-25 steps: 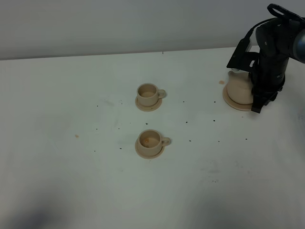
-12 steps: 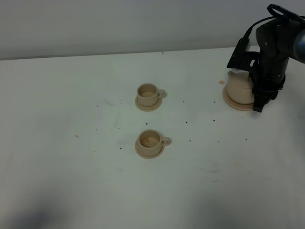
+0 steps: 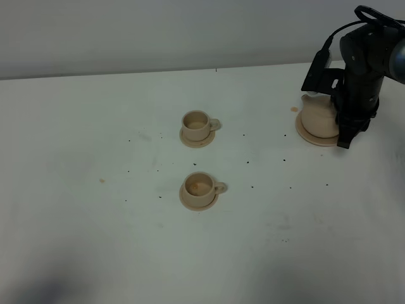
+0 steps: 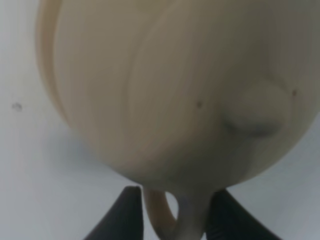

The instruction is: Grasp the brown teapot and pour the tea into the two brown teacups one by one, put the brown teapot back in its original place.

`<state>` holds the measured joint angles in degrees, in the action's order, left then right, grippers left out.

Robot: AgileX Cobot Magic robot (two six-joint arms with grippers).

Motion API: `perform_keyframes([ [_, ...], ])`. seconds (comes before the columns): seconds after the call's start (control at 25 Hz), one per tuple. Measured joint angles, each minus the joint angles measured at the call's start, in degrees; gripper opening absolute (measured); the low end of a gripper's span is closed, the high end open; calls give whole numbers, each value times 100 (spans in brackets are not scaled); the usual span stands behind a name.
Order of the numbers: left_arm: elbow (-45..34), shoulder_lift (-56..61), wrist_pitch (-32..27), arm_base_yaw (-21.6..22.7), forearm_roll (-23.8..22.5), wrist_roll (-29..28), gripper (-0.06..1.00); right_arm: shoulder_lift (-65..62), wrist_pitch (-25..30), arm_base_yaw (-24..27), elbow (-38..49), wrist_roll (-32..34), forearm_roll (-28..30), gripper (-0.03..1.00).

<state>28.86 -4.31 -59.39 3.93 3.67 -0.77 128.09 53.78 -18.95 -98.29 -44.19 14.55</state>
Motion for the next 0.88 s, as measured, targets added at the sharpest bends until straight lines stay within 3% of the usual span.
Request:
perform_keyframes([
  [0.28,0,0,0,0,0,2,25,0,141,0,0,153,264,31],
  [0.88,0,0,0,0,0,2,25,0,-256,0,0,-139,250,31],
])
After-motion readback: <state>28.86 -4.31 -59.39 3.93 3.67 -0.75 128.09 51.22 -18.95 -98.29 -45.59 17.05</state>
